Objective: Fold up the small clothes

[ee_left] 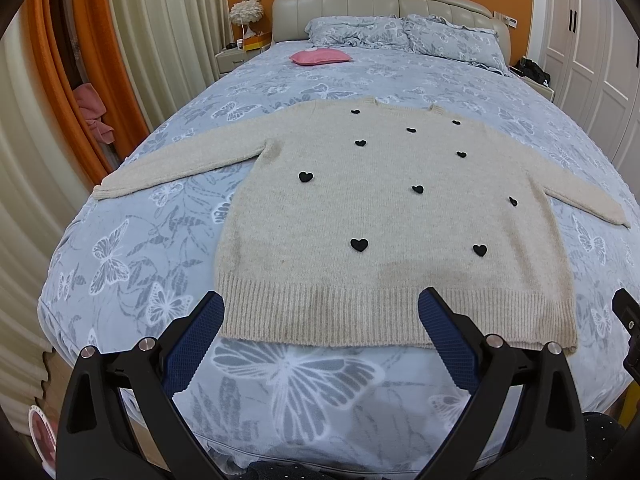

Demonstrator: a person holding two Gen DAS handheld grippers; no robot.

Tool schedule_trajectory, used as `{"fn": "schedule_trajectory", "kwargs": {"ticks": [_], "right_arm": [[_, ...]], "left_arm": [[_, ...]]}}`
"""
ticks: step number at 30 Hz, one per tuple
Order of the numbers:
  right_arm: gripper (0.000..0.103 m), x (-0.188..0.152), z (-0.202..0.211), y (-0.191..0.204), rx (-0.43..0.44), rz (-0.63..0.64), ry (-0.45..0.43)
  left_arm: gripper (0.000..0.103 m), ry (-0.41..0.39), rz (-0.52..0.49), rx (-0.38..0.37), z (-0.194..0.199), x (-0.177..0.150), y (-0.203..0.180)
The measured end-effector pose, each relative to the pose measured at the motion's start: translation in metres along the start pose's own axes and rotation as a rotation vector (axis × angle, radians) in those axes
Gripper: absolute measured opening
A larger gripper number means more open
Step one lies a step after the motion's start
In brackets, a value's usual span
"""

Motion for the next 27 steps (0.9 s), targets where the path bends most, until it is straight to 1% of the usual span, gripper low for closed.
{"fn": "schedule_trajectory", "kwargs": {"ticks": [7, 14, 19, 24, 27], "right_arm": [[0.097, 0.0, 0.0, -0.001, 0.003, -0.002, 0.002], [0.097, -0.006, -0.006, -0.009, 0.022, -0.042, 0.027], [0.097, -0.005, -0.012, -0.015, 0.047, -0.087, 0.06], [0.097, -0.007, -0.022, -0.02, 0.057, -0.116, 0.102], [0.097, -0.009, -0.028, -0.027, 0.085, -0.156, 0.144]], "left_arm": [[0.095, 0.005, -0.003, 0.001, -0.001, -0.003, 0.001], [0.095, 0.02, -0.018, 0.007, -0.002, -0.004, -0.004], [0.095, 0.018, -0.037, 0.017, 0.0, -0.002, -0.007], [0.095, 0.048, -0.049, 0.024, -0.007, -0.002, -0.011], [0.095, 0.066, -0.075, 0.035, -0.011, -0.002, -0.015]]}}
Point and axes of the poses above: each gripper's, at about its wrist camera, not at the fingertips, and z roughly against the way its jaws point, y to its left, x to its top, the point moved 10 cm from there along -z, roughly the way its jaws point, and after that the axes turned 3 degrees about -x, right-handed, at the moved point
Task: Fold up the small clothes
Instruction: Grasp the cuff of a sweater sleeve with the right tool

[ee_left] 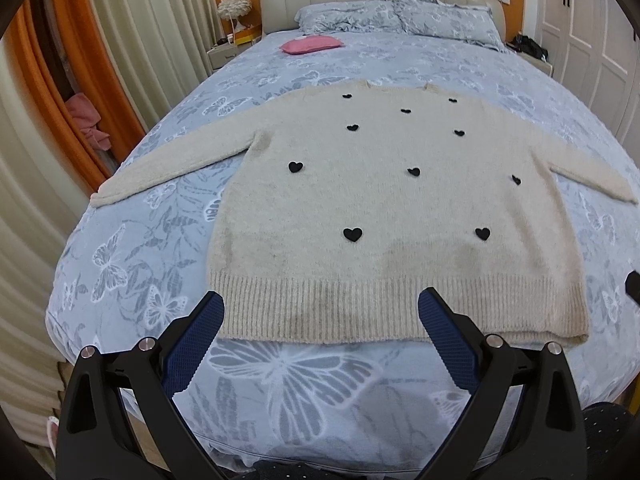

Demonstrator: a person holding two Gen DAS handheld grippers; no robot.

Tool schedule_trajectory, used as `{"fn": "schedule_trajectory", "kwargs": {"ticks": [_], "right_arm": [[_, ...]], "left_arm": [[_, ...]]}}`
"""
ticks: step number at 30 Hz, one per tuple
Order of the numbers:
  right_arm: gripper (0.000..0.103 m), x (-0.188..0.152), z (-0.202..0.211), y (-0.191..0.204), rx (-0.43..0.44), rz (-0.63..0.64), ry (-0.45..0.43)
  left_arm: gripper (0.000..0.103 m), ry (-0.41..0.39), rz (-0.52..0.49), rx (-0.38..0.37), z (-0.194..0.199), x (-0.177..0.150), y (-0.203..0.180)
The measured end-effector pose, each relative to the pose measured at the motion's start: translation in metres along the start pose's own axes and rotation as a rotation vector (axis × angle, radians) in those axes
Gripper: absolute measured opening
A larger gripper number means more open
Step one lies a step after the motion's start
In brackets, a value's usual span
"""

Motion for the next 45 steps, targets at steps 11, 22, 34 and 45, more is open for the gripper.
{"fn": "schedule_trajectory", "kwargs": {"ticks": [11, 22, 34, 45], "right_arm": [[0.096, 0.124, -0.064, -0.189, -0.118, -0.277, -0.123], [0.095, 0.206, -0.19, -0.336, -0.221, -0.479, -0.069], [0.085, 0.221, -0.253, -0.329, -0.256, -0.479, -0.022], [0.015, 0.248, -0.237, -0.299, -0.187, -0.525, -0.092]], "left_arm": [[0.096, 0.012, -0.003, -0.015, -0.033, 0.049, -0.033], [0.098, -0.022, -0.038, -0.008, -0.115, 0.123, -0.088], [0.098, -0.011, -0.032, -0.035, -0.161, 0.134, -0.091], [0.098, 0.026, 0.073, -0.09, -0.18, 0.129, -0.065]]}}
Point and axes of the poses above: each gripper's, at about its wrist camera, not at the fingertips, and z roughly against the way its jaws point, y to its left, x to its top, the point moved 10 cm from there along -z, roughly the way its jaws point, and after that the axes turned 3 degrees about -x, right-handed, at the moved point
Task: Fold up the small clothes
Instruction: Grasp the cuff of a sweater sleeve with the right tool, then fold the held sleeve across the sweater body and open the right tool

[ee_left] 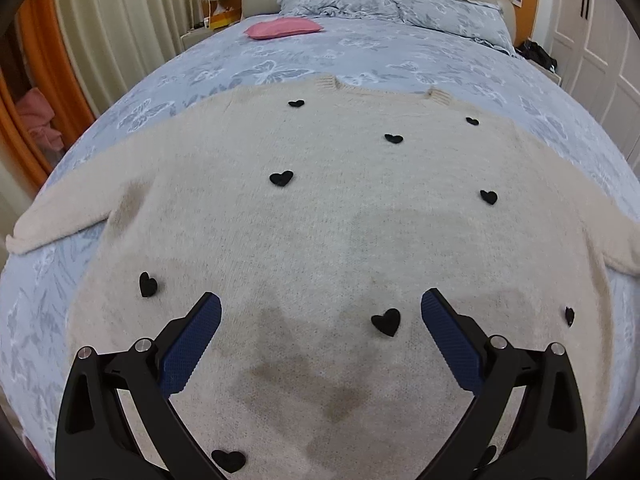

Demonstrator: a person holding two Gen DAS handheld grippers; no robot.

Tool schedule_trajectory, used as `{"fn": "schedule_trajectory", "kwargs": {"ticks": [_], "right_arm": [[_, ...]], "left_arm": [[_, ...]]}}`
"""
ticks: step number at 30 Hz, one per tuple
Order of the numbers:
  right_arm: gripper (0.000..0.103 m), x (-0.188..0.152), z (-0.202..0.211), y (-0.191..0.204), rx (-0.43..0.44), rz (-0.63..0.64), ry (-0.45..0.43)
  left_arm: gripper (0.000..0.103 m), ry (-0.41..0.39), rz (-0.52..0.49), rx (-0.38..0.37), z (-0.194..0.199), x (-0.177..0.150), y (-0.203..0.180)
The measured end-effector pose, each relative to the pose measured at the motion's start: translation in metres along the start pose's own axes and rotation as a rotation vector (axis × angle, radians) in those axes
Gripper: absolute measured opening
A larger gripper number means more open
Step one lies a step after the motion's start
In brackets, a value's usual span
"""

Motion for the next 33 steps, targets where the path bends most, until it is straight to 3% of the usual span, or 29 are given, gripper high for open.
{"fn": "schedule_trajectory", "kwargs": {"ticks": [4, 9, 12, 15, 22, 30, 33], "right_arm": [[0.014, 0.011, 0.038, 0.05, 0.11, 0.038, -0.065], [0.014, 0.004, 0.091, 0.154, 0.311, 0.155, -0.081], [0.014, -0.018, 0.128, 0.234, 0.426, 0.284, -0.088], [0.014, -0.062, 0.16, 0.323, 0.544, 0.426, -0.061], [0.014, -0.189, 0.176, 0.456, 0.662, 0.661, 0.061], [0.014, -0.332, 0.146, 0.515, 0.672, 0.886, 0.224], [0.017, -0.355, 0.146, 0.511, 0.681, 0.941, 0.286]], "left_arm": [[0.098, -0.011, 0.018, -0.003, 0.001, 0.005, 0.008], [0.098, -0.015, 0.074, -0.024, 0.004, 0.008, 0.02], [0.098, -0.014, 0.099, -0.032, 0.004, 0.01, 0.027], [0.098, -0.023, 0.128, -0.047, 0.007, 0.012, 0.036], [0.098, -0.037, 0.189, -0.055, 0.005, 0.02, 0.06], [0.098, -0.038, 0.279, -0.078, -0.002, 0.025, 0.086], [0.098, -0.038, 0.294, -0.077, -0.005, 0.025, 0.093]]}}
Point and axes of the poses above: each gripper's, at about its wrist camera, not at the fingertips, and z roughly against the way its jaws point, y to its left, x to its top, the point moved 10 cm from there along -z, roughly the way its jaws point, and after that the axes turned 3 degrees about -x, right-handed, at the moved point
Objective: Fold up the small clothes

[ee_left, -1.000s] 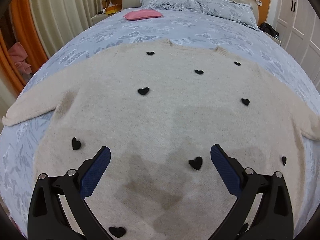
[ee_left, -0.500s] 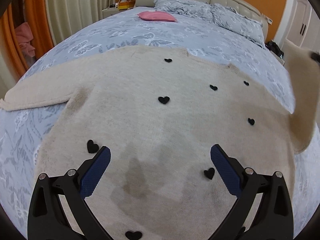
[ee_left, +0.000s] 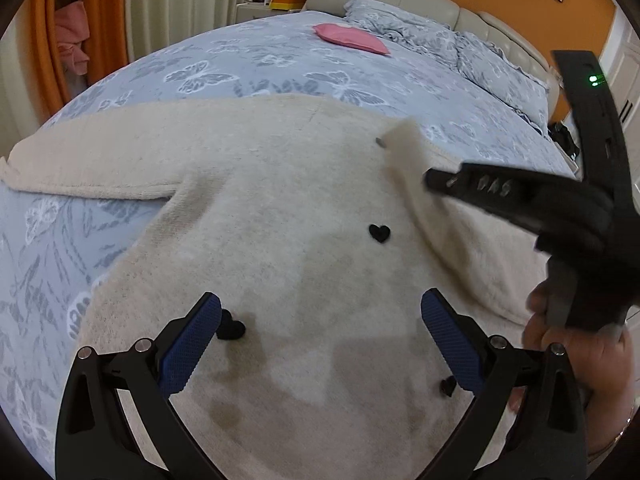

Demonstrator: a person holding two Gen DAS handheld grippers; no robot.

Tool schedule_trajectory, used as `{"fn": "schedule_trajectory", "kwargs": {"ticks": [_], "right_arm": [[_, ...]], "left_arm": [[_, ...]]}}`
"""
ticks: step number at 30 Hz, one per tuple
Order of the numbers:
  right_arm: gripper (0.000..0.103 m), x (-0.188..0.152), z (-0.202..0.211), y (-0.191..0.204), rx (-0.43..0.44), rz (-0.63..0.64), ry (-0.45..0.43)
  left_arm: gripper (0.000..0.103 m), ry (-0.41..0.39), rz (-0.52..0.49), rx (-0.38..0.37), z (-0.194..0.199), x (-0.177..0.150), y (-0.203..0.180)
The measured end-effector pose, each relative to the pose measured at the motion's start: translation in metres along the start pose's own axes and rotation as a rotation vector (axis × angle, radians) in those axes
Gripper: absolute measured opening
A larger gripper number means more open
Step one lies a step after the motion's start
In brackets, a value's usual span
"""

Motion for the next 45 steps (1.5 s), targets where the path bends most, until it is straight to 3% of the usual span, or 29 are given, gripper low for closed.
{"fn": "schedule_trajectory", "kwargs": {"ticks": [2, 4, 6, 10, 12, 15, 18, 21, 22, 23, 24, 25, 26, 29, 31, 34, 35, 39, 41, 42, 43, 44, 45], "right_arm": [[0.017, 0.004, 0.026, 0.004, 0.041, -0.009, -0.065], [0.026, 0.006, 0.064, -0.009, 0.021, -0.061, -0.169], [0.054, -0.013, 0.11, -0.056, -0.122, -0.176, -0.268], [0.054, -0.09, 0.149, -0.146, -0.413, -0.354, -0.271], [0.054, -0.129, 0.157, -0.189, -0.481, -0.468, -0.253], [0.055, -0.151, 0.156, -0.233, -0.45, -0.632, -0.207], [0.062, -0.149, 0.144, -0.254, -0.398, -0.637, -0.174], [0.063, -0.155, 0.121, -0.263, -0.335, -0.66, -0.129], [0.062, -0.158, 0.115, -0.264, -0.296, -0.681, -0.132], [0.047, -0.156, 0.111, -0.264, -0.292, -0.675, -0.149], [0.019, -0.152, 0.109, -0.26, -0.251, -0.658, -0.152], [0.019, -0.148, 0.107, -0.258, -0.224, -0.663, -0.146], [0.018, -0.143, 0.113, -0.256, -0.209, -0.67, -0.176], [0.016, -0.118, 0.146, -0.246, -0.166, -0.653, -0.296], [0.016, -0.111, 0.159, -0.244, -0.188, -0.627, -0.342], [0.016, -0.147, 0.11, -0.263, -0.272, -0.671, -0.161], [0.016, -0.155, 0.102, -0.265, -0.267, -0.693, -0.142], [0.019, -0.126, 0.138, -0.25, -0.311, -0.616, -0.254], [0.026, -0.135, 0.121, -0.253, -0.416, -0.597, -0.176], [0.027, -0.148, 0.104, -0.254, -0.462, -0.589, -0.085], [0.027, -0.147, 0.106, -0.253, -0.473, -0.585, -0.103], [0.029, -0.14, 0.117, -0.249, -0.513, -0.571, -0.127], [0.03, -0.13, 0.13, -0.245, -0.562, -0.54, -0.152]], "left_arm": [[0.098, 0.005, 0.01, -0.004, -0.002, 0.001, 0.004], [0.098, 0.01, 0.029, -0.026, -0.004, 0.004, 0.006], [0.098, 0.016, 0.073, -0.076, -0.007, 0.006, 0.006], [0.098, 0.037, 0.174, -0.19, -0.015, 0.004, 0.004], [0.098, 0.031, 0.19, -0.209, -0.019, 0.004, 0.003], [0.098, -0.005, 0.207, -0.224, -0.02, 0.012, -0.002], [0.098, -0.02, 0.245, -0.249, -0.032, 0.025, -0.009], [0.097, 0.0, 0.268, -0.275, -0.06, 0.041, -0.023], [0.086, 0.023, 0.262, -0.277, -0.075, 0.045, -0.03], [0.074, 0.033, 0.252, -0.267, -0.083, 0.047, -0.034], [0.047, 0.033, 0.23, -0.236, -0.089, 0.052, -0.038], [0.02, 0.028, 0.21, -0.227, -0.091, 0.056, -0.042], [0.007, 0.022, 0.187, -0.254, -0.09, 0.062, -0.05], [0.008, -0.084, 0.126, -0.282, -0.063, 0.086, -0.063], [0.008, -0.118, 0.093, -0.224, -0.059, 0.09, -0.058], [0.008, -0.004, 0.106, -0.137, -0.098, 0.065, -0.039], [0.008, 0.016, 0.113, -0.132, -0.105, 0.055, -0.034], [0.012, -0.036, 0.066, -0.14, -0.085, 0.055, -0.036], [0.014, 0.009, 0.074, -0.14, -0.094, 0.047, -0.029], [0.017, 0.015, 0.101, -0.174, -0.09, 0.047, -0.024], [0.03, 0.016, 0.131, -0.201, -0.082, 0.049, -0.018], [0.058, 0.007, 0.156, -0.202, -0.073, 0.053, -0.009], [0.072, -0.019, 0.188, -0.192, -0.06, 0.059, 0.008]]}}
Point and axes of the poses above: each gripper's, at about its wrist camera, not at the fingertips, and z roughly against the way its jaws point, y to its left, x to its top, the point moved 10 cm from there along -z, roughly the way its jaws point, and after that the axes turned 3 degrees about -x, right-handed, at the moved point
